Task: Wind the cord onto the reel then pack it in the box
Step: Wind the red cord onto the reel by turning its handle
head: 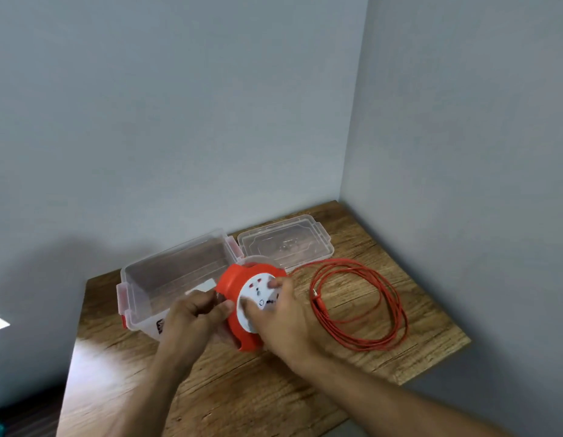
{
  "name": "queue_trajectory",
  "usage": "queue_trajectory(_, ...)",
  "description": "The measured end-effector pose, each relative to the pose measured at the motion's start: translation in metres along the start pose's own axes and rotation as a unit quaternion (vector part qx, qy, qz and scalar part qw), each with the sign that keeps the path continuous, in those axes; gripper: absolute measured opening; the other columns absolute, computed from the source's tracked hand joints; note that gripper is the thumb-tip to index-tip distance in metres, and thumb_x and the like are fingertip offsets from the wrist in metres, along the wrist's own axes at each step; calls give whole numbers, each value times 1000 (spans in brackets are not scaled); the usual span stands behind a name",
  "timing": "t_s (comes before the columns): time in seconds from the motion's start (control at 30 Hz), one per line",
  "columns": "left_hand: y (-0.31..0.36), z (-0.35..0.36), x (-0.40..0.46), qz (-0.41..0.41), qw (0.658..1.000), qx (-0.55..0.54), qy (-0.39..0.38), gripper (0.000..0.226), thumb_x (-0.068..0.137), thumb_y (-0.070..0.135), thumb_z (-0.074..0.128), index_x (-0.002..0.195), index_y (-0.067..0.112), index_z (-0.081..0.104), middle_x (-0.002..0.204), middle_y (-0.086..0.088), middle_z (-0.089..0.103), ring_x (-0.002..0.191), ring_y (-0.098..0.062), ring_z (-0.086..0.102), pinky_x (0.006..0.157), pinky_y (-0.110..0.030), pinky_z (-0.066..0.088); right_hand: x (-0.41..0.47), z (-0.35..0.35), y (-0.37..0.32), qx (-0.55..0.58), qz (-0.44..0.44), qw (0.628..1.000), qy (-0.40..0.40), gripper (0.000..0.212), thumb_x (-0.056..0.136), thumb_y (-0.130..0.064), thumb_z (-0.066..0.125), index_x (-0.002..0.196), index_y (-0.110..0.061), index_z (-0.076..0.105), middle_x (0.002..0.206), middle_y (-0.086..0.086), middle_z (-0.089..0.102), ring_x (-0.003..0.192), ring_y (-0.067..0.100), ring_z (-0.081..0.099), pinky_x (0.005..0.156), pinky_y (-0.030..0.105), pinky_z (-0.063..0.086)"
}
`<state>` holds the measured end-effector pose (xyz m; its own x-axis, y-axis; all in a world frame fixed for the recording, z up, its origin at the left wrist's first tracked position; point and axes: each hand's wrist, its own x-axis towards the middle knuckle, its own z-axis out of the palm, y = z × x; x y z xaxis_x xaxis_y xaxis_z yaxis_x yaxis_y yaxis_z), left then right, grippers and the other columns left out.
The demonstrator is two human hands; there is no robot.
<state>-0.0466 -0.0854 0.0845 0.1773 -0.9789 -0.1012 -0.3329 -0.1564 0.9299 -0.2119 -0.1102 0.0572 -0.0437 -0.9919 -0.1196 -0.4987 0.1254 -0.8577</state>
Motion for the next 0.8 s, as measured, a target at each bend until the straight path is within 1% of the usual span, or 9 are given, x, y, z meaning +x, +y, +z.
queue_trajectory(0.1,-11,17,-10,-9,1000,1,28,18,87,13,78,73,25,80,86,-7,74,82,-30,74,82,-56,60,-1,9,-4,274,249,926,-76,54,85,-57,68,118,-17,52,74,6,75,44,16,65,37,23,45)
queue_trajectory(0.17,-19,21,-14,-30,998,-18,50,16,88,13,78,75,22,80,90,-14,76,84,-38,74,84,-64,58,-4,5,4,300,275,903,-137,45,94,-49,63,119,-12,57,71,4,74,45,16,65,38,24,48)
queue_trajectory(0.23,-22,20,-17,-64,994,-44,73,19,90,16,76,76,27,82,88,-13,80,81,-38,77,81,-63,61,-7,-3,17,209,181,950,-148,26,98,-38,57,113,-18,55,80,3,77,44,18,65,38,26,49)
queue_trajectory(0.3,-22,18,-17,-88,993,-38,70,25,91,18,74,74,34,82,78,-7,82,73,-34,79,77,-61,62,-7,-13,30,-30,-25,994,-104,11,96,-33,52,105,-28,54,87,0,76,55,21,70,49,31,55)
queue_trajectory(0.37,-21,16,-17,-94,994,-10,48,24,92,21,73,74,33,82,70,-8,82,68,-33,79,76,-60,62,-2,-26,37,-250,-251,928,-116,23,96,-26,52,119,-32,53,115,3,68,78,30,70,67,40,58)
queue_trajectory(0.43,-17,13,-16,-103,994,1,36,21,92,22,73,74,27,83,69,-8,81,62,-34,78,68,-57,64,3,-39,35,-385,-400,810,-190,40,99,-24,52,137,-34,45,143,11,48,80,39,68,66,46,58)
queue_trajectory(0.57,-10,-3,-8,-139,990,1,-6,19,94,21,71,87,7,82,61,-9,78,49,-32,74,43,-38,61,15,-63,26,-495,-517,641,-277,52,106,-20,44,151,-43,31,159,21,24,71,38,66,50,42,55)
queue_trajectory(0.7,2,-16,2,-152,985,41,-68,29,94,23,70,72,9,83,61,-16,77,46,-29,72,39,-30,55,26,-72,15,-503,-598,556,-285,62,104,-19,54,153,-47,28,163,18,20,80,36,68,46,39,58)
queue_trajectory(0.8,6,-20,7,-154,981,79,-84,33,95,27,69,68,16,83,69,-10,81,53,-24,76,44,-29,56,28,-69,5,-498,-606,551,-286,63,100,-27,60,151,-49,31,162,14,21,71,35,67,46,38,54)
